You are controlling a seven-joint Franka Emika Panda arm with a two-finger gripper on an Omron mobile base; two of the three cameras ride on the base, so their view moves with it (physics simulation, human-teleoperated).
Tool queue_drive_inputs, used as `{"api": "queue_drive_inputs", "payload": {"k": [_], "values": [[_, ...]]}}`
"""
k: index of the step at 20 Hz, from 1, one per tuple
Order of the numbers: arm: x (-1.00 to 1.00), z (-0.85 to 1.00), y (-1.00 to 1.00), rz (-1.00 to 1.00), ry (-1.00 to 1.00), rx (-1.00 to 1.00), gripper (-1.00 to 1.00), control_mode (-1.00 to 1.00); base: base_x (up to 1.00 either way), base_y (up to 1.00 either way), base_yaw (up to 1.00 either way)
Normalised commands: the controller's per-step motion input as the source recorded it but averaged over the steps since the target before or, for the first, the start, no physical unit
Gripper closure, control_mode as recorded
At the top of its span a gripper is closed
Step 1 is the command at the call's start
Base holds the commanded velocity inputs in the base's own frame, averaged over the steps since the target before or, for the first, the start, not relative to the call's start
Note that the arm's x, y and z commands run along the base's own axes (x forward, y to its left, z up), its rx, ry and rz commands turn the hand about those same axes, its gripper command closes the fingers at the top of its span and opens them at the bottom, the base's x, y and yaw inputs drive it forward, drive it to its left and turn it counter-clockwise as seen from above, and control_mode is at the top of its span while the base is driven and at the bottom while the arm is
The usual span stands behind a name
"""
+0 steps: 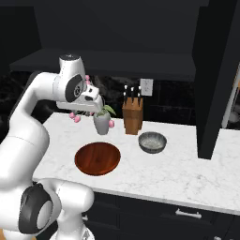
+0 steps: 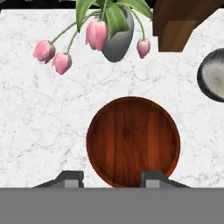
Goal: Pick up the bowls on the counter and stack them on top of one another in the open cabinet. Place the smaller bowl on top of the larger bowl.
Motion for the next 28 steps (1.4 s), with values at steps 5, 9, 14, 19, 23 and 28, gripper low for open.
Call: {"api": "queue_drive_inputs", "payload": {"k": [5, 9, 14, 19, 23, 28], "values": [[0.00, -0.14, -0.65, -0.11, -0.01, 0.13, -1.00, -1.00, 0.00, 0.00, 0.00], [0.00, -0.19, -1.00, -0.23, -0.03, 0.31, -1.00, -1.00, 0.00, 0.00, 0.00], [0.00, -0.19, -1.00, -0.28, -0.01, 0.21, -1.00, -1.00, 0.00, 0.00, 0.00], [0.00, -0.28, -1.00, -0.26, 0.03, 0.05, -1.00, -1.00, 0.00, 0.00, 0.00], [0.00, -0.85, -1.00, -0.27, 0.16, 0.00, -1.00, -1.00, 0.00, 0.00, 0.00], [-0.01, -0.62, -0.86, -0.25, 0.25, 0.04, -1.00, -1.00, 0.00, 0.00, 0.00]]}}
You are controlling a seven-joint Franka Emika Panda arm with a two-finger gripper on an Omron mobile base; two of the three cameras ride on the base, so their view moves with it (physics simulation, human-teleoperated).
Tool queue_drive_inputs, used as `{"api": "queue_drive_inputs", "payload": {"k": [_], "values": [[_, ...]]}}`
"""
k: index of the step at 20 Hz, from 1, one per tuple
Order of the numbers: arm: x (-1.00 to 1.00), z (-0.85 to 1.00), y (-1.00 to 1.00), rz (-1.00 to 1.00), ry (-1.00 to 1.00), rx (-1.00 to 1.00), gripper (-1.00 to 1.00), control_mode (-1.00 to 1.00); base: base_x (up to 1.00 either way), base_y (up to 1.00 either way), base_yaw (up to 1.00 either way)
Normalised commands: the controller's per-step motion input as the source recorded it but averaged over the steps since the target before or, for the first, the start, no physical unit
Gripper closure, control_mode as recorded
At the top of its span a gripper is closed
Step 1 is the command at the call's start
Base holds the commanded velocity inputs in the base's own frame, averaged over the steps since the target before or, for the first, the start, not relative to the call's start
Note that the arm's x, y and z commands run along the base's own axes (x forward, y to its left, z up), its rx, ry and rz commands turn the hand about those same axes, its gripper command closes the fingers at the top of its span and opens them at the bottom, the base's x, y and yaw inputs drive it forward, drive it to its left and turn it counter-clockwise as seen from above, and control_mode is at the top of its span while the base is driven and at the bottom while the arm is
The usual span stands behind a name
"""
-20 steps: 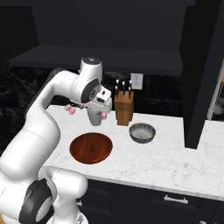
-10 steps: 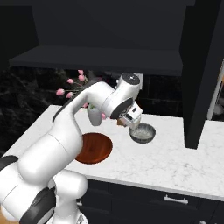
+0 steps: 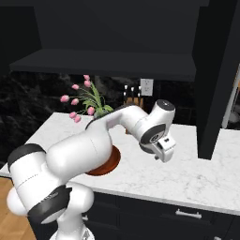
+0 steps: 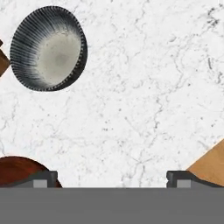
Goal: Pick up the bowls on the counter and stack them on top of one another in the open cabinet. Place the smaller bowl on top of the larger bowl.
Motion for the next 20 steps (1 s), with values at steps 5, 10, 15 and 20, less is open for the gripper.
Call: {"api": "queue_drive_inputs", "payload": {"k": [5, 10, 15, 20], "values": [[0.07, -0.25, -0.24, -0.06, 0.00, 0.10, -1.00, -1.00, 0.00, 0.00, 0.00], [0.45, -0.24, 0.01, -0.03, 0.00, 0.07, -1.00, -1.00, 0.00, 0.00, 0.00], [0.54, -0.19, 0.10, -0.01, 0.00, 0.00, -1.00, -1.00, 0.00, 0.00, 0.00], [0.41, -0.44, 0.00, 0.00, 0.01, 0.00, -1.00, -1.00, 0.00, 0.00, 0.00]]}}
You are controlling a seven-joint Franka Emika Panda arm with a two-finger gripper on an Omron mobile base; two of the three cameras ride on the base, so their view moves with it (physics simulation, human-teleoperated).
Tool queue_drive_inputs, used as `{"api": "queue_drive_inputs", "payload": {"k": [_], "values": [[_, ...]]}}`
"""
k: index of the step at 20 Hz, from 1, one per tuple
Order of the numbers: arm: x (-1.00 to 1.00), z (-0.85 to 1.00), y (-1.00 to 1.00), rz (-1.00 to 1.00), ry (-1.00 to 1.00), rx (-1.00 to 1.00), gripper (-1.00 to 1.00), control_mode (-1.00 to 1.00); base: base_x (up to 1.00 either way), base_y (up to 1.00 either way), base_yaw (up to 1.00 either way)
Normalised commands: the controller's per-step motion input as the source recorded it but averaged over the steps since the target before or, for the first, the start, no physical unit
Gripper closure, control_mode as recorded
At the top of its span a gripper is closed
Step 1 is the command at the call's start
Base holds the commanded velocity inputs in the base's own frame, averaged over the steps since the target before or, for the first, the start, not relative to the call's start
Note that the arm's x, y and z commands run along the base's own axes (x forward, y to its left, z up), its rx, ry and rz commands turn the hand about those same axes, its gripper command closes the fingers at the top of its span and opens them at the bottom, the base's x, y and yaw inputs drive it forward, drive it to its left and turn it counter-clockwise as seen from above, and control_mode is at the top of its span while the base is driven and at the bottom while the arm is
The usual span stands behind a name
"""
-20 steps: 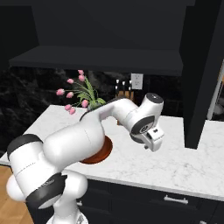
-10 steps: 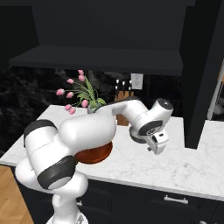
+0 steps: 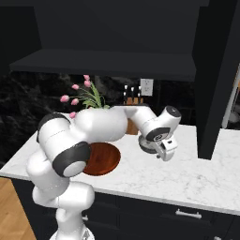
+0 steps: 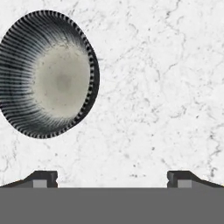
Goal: Pick up the bowls on the counter and stack them on top of one another in the open cabinet. Place the smaller bowl on top of the larger bowl.
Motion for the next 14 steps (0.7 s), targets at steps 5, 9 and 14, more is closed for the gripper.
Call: {"api": "queue_drive_inputs", "payload": {"k": [5, 9, 14], "values": [[0.51, -0.20, 0.00, 0.00, 0.00, 0.00, -1.00, -1.00, 0.00, 0.00, 0.00], [0.34, -0.38, 0.00, 0.00, 0.00, 0.00, -1.00, -1.00, 0.00, 0.00, 0.00], [0.22, -0.39, 0.00, 0.00, 0.01, 0.00, -1.00, -1.00, 0.00, 0.00, 0.00]]}}
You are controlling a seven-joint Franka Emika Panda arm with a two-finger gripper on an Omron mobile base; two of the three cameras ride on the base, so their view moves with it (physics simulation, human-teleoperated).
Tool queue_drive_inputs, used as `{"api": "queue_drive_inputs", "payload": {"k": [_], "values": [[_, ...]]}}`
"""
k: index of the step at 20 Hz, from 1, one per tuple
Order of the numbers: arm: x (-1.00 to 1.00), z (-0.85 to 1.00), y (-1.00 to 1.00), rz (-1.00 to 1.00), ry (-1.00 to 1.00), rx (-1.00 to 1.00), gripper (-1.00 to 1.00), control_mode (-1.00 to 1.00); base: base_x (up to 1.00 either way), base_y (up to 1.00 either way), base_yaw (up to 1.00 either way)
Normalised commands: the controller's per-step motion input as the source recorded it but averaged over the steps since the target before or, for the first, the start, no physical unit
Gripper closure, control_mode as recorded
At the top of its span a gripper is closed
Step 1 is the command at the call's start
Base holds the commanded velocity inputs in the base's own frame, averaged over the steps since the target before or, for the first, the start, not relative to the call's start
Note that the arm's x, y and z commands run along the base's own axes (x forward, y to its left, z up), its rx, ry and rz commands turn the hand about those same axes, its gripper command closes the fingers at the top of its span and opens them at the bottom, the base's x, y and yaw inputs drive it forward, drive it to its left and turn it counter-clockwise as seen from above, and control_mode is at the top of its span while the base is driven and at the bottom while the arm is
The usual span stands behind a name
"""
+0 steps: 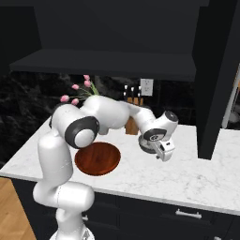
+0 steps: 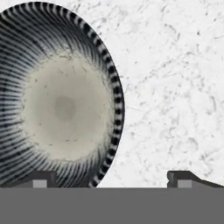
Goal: Pick up the bowls on the counter and stack them on top of one another in the open cabinet. Place the smaller bowl on top of the larger bowl.
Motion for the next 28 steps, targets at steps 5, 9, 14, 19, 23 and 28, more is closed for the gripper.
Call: {"api": "queue_drive_inputs", "payload": {"k": [5, 9, 14, 19, 23, 28], "values": [[0.27, -0.19, 0.00, 0.00, 0.00, 0.00, -1.00, -1.00, 0.00, 0.00, 0.00], [0.22, -0.09, -0.07, 0.00, 0.00, 0.00, -1.00, -1.00, 0.00, 0.00, 0.00], [0.11, -0.06, -0.04, 0.00, 0.00, 0.00, 1.00, -1.00, 0.00, 0.00, 0.00], [0.00, 0.00, 0.00, 0.00, 0.00, 0.00, 1.00, -1.00, 0.00, 0.00, 0.00], [-0.04, 0.04, 0.00, 0.00, 0.00, 0.00, 1.00, -1.00, 0.00, 0.00, 0.00], [-0.63, 0.47, 0.00, 0.00, -0.08, 0.03, 1.00, -1.00, 0.00, 0.00, 0.00]]}}
